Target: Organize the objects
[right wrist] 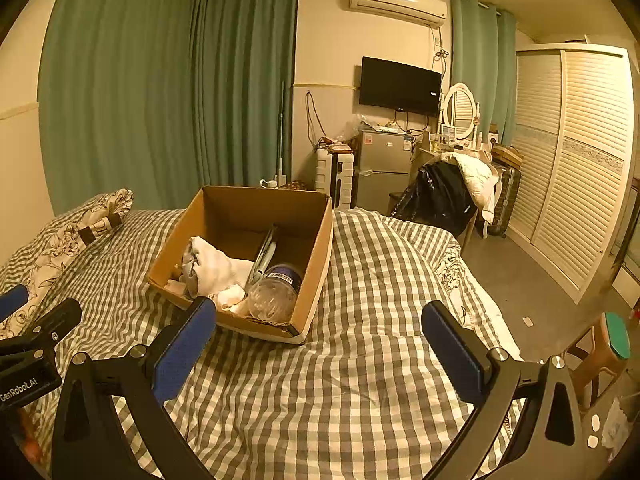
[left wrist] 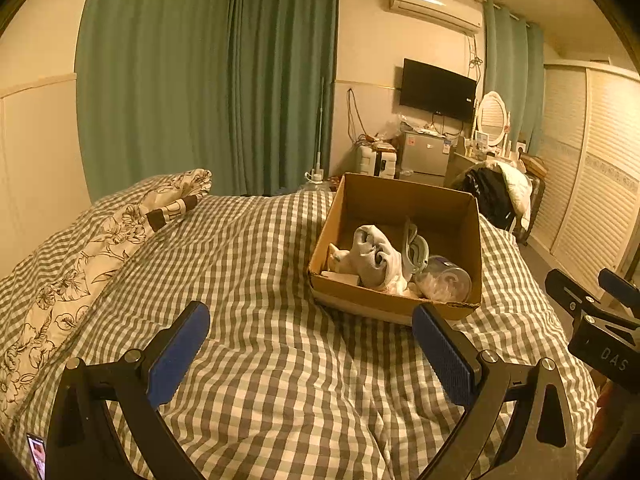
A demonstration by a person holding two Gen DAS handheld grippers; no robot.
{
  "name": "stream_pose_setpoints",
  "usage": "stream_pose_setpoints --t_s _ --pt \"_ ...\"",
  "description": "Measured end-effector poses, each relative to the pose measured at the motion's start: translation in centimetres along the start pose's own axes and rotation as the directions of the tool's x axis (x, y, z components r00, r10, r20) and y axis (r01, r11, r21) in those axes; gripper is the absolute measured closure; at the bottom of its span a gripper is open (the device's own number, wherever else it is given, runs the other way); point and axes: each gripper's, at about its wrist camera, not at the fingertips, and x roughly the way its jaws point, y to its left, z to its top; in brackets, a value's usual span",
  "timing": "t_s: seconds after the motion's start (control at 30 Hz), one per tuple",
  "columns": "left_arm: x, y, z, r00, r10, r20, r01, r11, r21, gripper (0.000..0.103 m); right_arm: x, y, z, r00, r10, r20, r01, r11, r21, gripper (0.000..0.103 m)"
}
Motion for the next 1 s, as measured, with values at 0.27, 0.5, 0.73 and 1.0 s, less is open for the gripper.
stream_pose_setpoints --t_s 0.27,0.5,0.73,1.0 --pt "-0.16 -0.47 0.02 1.000 -0.001 0.002 0.001 1.000 0.011 0.000 -0.03 -0.05 -0.10 1.000 -0.001 -0.008 0.001 1.000 -0.003 0.000" --pt "-0.10 -0.51 0.06 1.000 0.005 0.004 -0.005 1.000 0.002 0.000 -0.11 0.01 -0.07 1.000 -0.002 -0.005 0.002 1.000 -0.002 0.000" --pt "-0.08 -0.28 0.03 1.000 0.018 -0.002 -0.018 1.000 -0.010 0.000 -0.16 0.15 0.03 1.000 -0.006 -0.003 0.006 1.000 -0.006 0.000" --pt "-0.24 -0.40 0.09 1.000 0.013 0.002 -0.013 1.000 -0.006 0.000 -0.11 0.27 0.10 1.000 -0.006 -0.004 0.006 1.000 -0.012 0.000"
